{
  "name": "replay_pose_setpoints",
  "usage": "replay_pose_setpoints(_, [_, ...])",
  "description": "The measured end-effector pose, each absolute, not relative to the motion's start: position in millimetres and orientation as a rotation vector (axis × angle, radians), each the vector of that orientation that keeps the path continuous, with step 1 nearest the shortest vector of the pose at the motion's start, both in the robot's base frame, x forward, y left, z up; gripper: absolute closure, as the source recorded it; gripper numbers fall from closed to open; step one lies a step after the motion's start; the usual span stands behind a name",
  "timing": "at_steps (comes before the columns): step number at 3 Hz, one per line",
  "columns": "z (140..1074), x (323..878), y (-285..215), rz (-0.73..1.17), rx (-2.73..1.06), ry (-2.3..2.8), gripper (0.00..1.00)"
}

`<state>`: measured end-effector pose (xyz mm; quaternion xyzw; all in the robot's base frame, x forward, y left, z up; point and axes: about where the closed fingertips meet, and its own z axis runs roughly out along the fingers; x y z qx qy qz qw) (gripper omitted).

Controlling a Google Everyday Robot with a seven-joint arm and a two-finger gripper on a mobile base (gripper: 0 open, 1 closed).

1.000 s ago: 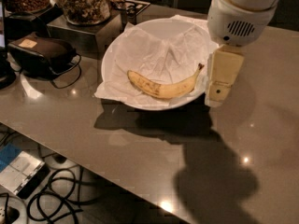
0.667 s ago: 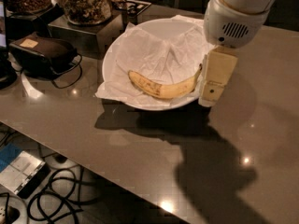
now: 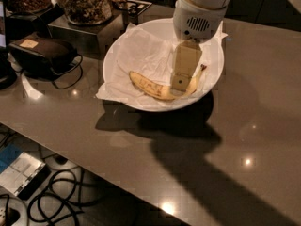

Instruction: Pick banana from white bowl

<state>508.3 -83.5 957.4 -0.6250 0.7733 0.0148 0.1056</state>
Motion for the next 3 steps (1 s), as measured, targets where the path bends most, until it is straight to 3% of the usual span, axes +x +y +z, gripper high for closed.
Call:
replay_pose_setpoints(1, [947.7,521.5,-64.6,0.049,-1.867,2.289,0.23])
replay_pose_setpoints(2, [934.5,531.7,-54.4,0.056,-1.879,2.315,0.3])
replay_pose_setpoints(3, [921.0,540.4,-50.2,0.062,-1.88,2.348,0.3])
